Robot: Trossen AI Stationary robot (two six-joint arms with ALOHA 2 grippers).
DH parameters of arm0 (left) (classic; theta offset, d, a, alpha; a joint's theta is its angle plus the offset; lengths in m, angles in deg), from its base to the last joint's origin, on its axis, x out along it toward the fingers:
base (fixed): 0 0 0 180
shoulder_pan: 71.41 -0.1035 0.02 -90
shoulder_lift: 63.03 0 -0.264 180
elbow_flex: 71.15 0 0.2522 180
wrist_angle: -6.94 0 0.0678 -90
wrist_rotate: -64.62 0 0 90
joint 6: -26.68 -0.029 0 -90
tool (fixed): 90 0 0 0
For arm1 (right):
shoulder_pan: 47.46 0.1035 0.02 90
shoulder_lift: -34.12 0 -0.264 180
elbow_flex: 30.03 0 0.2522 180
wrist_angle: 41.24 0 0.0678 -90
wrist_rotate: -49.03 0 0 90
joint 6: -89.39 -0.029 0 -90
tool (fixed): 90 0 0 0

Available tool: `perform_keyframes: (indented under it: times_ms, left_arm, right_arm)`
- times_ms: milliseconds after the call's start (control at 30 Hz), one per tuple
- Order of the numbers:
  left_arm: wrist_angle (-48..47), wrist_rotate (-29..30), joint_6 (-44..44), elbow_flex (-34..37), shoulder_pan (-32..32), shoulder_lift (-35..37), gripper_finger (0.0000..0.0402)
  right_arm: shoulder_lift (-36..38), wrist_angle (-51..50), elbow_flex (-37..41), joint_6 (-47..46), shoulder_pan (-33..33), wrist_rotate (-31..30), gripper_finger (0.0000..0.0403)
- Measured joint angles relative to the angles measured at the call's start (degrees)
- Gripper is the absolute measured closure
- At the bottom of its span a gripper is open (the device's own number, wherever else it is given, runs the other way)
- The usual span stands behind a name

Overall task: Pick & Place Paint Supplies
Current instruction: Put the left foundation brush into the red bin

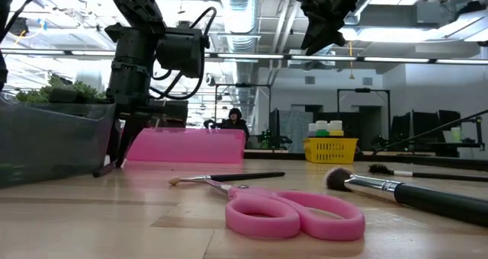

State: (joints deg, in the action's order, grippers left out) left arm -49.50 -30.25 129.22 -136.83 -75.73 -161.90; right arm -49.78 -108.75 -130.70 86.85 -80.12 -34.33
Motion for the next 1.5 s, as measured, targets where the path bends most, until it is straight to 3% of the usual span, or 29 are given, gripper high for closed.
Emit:
perform_keyframes:
  times_ms: [167,600,733,967,1167,1367,1500]
  left_arm:
    - [1.96,5.28,-0.13,-0.29,-0.11,2.53,0.0400]
    - [10.07,12.53,-1.02,-0.36,0.27,12.67,0.0401]
    - [15.19,16.12,-6.32,-0.40,-0.58,16.42,0.0401]
    - [31.59,17.29,-24.56,-0.49,-5.20,19.76,0.0401]
    - [45.29,12.09,-39.33,-0.49,-12.01,19.62,0.0401]
    - [53.00,2.60,-54.71,-0.49,-19.45,19.52,0.0401]
    - [49.73,-4.44,-67.35,-4.40,-22.68,19.50,0.0401]
  right_arm:
    - [0.00,-0.06,-0.01,-0.02,0.00,0.00,0.0260]
    - [0.02,-0.46,0.01,-1.97,0.00,-0.02,0.0260]
    - [0.02,-0.91,0.01,-2.80,0.07,-0.02,0.0260]
    - [0.02,-2.17,0.01,-6.42,0.07,-0.29,0.0260]
    - [0.02,-3.20,0.01,-8.93,0.52,-0.63,0.0260]
    - [0.02,-3.27,0.01,-14.79,2.39,-0.70,0.0260]
    - [0.02,-3.27,0.01,-19.52,4.84,-2.69,0.0260]
